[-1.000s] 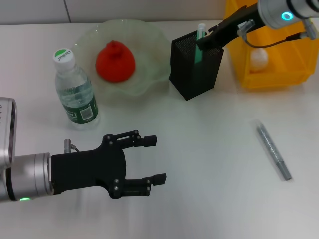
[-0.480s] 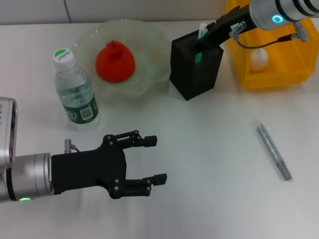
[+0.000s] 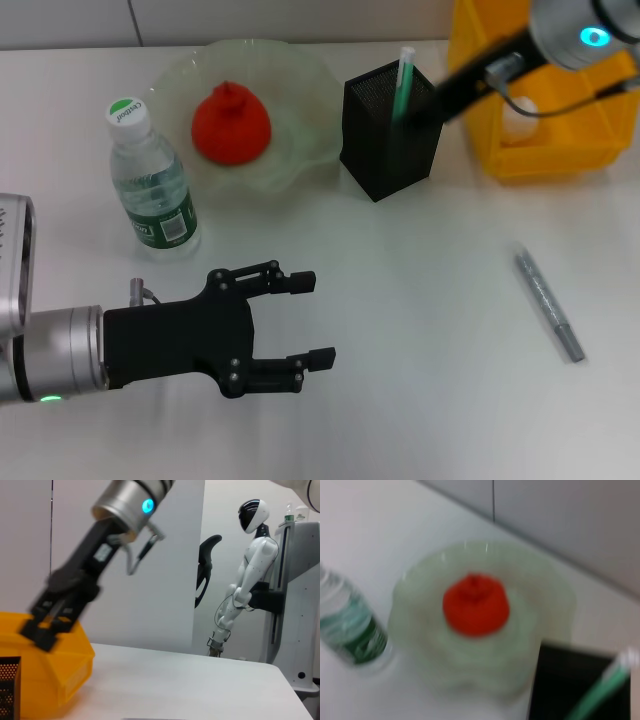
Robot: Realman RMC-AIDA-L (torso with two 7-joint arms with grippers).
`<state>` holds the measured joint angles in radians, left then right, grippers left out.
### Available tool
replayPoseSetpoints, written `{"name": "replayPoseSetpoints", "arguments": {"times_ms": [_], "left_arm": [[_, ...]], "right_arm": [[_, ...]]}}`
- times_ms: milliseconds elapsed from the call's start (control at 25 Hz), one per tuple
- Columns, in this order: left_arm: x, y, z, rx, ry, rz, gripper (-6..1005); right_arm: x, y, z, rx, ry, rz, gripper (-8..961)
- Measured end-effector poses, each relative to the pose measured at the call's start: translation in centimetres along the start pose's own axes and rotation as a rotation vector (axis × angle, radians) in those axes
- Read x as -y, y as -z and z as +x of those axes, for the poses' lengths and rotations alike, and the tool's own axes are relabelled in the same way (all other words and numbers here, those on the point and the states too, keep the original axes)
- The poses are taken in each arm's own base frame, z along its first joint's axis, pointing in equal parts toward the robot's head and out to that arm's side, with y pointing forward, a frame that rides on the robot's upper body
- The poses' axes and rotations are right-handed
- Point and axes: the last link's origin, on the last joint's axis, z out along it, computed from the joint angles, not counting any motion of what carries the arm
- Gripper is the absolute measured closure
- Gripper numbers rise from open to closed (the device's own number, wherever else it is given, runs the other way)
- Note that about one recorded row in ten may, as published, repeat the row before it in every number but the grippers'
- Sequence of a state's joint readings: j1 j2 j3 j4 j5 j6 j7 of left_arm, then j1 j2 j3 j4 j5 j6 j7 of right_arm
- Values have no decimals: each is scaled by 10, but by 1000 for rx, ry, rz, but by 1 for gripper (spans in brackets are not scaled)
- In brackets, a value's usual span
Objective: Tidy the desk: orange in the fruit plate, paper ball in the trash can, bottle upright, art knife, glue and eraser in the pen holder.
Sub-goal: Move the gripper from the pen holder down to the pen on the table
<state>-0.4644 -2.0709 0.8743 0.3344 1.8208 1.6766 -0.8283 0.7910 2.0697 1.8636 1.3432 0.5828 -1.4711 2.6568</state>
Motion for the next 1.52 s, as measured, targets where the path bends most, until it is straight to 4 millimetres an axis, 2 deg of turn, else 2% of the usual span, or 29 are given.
{"name": "replayPoseSetpoints", "arguments": {"times_ms": [80, 240, 280, 360, 480, 680, 1000, 1320, 1440, 1520], "left_arm": [[0, 0, 0, 0, -1, -1, 201], [0, -1, 1, -2, 0, -4, 201], [0, -1, 1, -3, 1, -5, 201], [0, -1, 1, -3, 1, -6, 201], [0, -2, 1, -4, 2, -7, 201], [1, -2, 2, -5, 0, -8, 201], [1, -3, 2, -6, -2, -10, 201], [1, -2, 3, -6, -3, -10, 201], [1, -2, 3, -7, -3, -11, 201], [1, -2, 3, -7, -4, -12, 201]], "right_arm": [[-1, 12, 11, -100, -46, 21, 236], [1, 16, 26, -208, -90, 63, 237], [4, 16, 36, -264, -115, 80, 240], [5, 14, 41, -286, -127, 84, 246], [10, 5, 64, -365, -190, 59, 255], [15, -7, 83, -416, -257, 31, 271], [25, -16, 95, -453, -284, 83, 295], [28, -27, 99, -447, -298, 83, 320], [28, -30, 102, -451, -304, 81, 545], [28, -32, 103, -450, -308, 80, 560]]}}
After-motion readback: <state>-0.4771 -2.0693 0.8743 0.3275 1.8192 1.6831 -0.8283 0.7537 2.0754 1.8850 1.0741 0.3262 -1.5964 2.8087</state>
